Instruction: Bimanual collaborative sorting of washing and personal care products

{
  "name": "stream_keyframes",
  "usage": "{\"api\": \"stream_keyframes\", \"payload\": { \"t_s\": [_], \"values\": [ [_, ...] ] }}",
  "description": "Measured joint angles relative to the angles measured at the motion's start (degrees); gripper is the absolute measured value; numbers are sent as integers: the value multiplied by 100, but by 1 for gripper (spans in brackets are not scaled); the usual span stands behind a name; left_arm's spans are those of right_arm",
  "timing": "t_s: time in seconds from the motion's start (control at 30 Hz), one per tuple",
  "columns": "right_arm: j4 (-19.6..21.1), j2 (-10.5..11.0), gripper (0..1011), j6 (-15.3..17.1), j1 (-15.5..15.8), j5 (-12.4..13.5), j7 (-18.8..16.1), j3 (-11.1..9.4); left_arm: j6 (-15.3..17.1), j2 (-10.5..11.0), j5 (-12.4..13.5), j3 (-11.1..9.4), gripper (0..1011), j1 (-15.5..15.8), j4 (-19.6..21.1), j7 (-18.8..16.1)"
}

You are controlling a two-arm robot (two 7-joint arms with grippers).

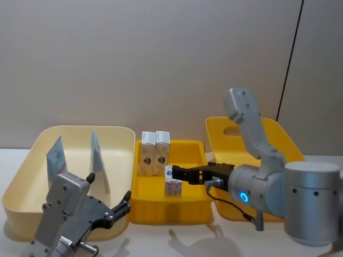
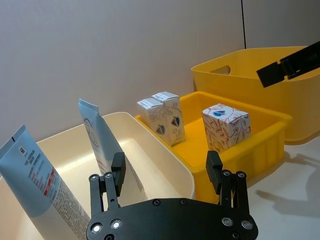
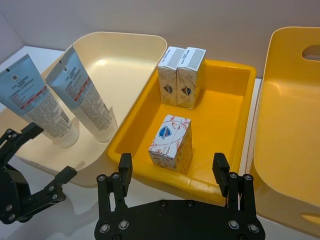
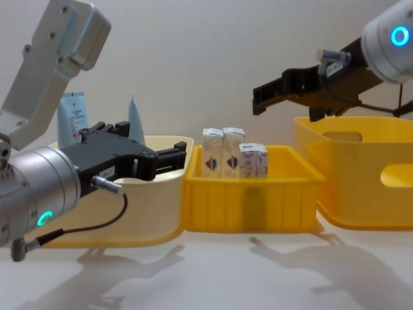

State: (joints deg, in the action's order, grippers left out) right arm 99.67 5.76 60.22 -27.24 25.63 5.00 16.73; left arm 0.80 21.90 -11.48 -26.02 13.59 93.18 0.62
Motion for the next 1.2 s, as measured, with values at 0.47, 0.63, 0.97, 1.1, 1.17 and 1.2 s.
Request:
{"api": "stream_keyframes", "payload": {
  "t_s": [0.47, 0.63, 0.97, 1.1, 1.17, 1.2],
  "values": [
    [-691, 49, 1001, -239, -454, -366, -37, 520, 0, 0, 0, 0, 1003, 0, 0, 0],
    [-1009, 42, 1001, -419, -599, -481, -93, 688, 0, 0, -1, 0, 1003, 0, 0, 0],
    [-1621, -69, 1001, -688, -787, -614, -117, 814, 0, 0, 0, 0, 1003, 0, 0, 0],
    [-1851, -137, 1001, -796, -828, -623, -129, 803, 0, 0, 0, 0, 1003, 0, 0, 0],
    [-1916, -160, 1001, -836, -834, -622, -138, 792, 0, 0, 0, 0, 1003, 0, 0, 0],
    [-1974, -181, 1001, -878, -841, -622, -146, 779, 0, 0, 0, 0, 1003, 0, 0, 0]
  ]
}}
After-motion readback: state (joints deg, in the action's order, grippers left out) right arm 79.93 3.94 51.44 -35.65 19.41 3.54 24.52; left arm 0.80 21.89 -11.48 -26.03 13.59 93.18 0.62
